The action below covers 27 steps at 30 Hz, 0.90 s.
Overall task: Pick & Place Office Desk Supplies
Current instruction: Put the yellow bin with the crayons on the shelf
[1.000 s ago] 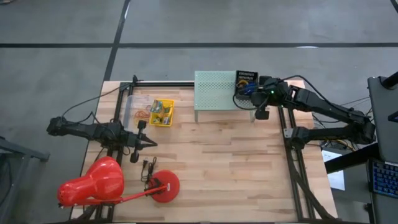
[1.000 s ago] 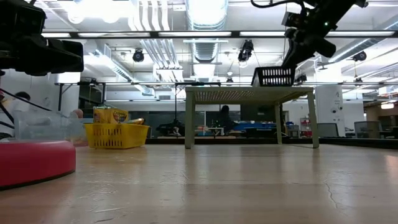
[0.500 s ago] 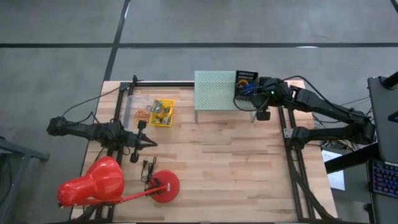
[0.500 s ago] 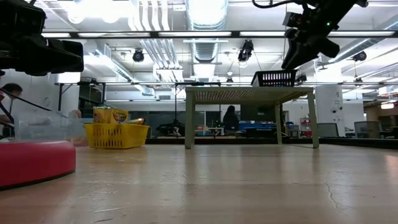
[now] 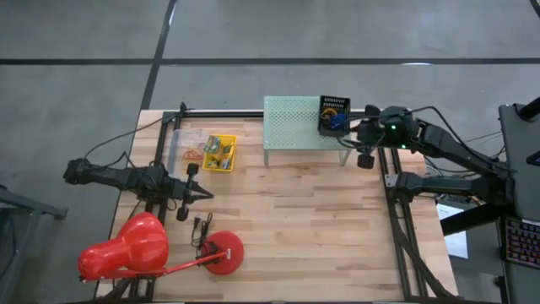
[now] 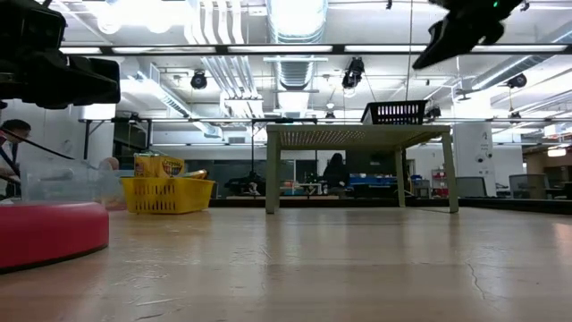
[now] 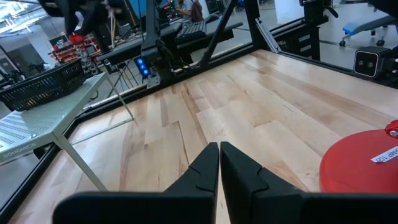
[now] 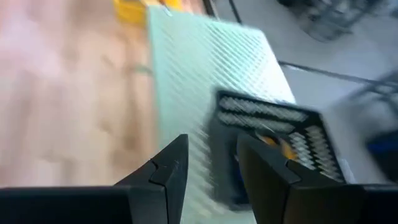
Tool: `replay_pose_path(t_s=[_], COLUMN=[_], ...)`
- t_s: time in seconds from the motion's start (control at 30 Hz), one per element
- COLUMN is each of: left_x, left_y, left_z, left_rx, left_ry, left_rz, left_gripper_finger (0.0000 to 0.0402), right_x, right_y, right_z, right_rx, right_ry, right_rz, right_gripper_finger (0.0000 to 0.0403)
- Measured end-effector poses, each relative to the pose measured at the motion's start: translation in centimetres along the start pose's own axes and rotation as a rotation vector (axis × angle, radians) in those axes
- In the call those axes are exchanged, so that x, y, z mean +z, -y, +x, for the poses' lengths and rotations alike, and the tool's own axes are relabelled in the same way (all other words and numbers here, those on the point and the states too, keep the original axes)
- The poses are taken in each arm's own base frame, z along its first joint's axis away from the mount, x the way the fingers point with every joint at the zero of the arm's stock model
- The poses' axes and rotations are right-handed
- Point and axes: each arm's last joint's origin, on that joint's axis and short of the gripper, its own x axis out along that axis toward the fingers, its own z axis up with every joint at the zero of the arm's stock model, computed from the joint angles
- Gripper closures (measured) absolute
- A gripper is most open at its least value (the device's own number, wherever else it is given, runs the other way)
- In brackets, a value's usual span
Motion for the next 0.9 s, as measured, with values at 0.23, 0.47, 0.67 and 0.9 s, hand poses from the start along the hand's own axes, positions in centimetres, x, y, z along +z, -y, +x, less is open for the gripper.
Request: replay_pose_path(t_s=[0.23, 0.47, 0.67, 0.9], left_x=[0.0, 0.0, 0.0, 0.0], left_y=[0.0, 0.0, 0.0, 0.0], left_z=[0.0, 0.0, 0.0, 0.0], left_rx=[0.000, 0.000, -0.001, 0.000], left_ry=[0.000, 0.000, 0.000, 0.000], left_rz=[0.000, 0.000, 0.000, 0.000], left_gripper_finger=[0.0382, 0.0382, 0.0382, 0.0382], right_x=[0.1, -0.1, -0.5, -2.8], right_y=[-1.3, -3.2, -6.0, -9.5], right_z=[-1.7, -1.4, -0.4, 0.6], right_rx=[0.155, 0.324, 0.449, 0.436], right_ry=[0.122, 0.185, 0.356, 0.404], right_rz=[0.158, 0.283, 0.252, 0.298], right_gripper_finger=[0.0280, 0.0277, 0.0282, 0.0282])
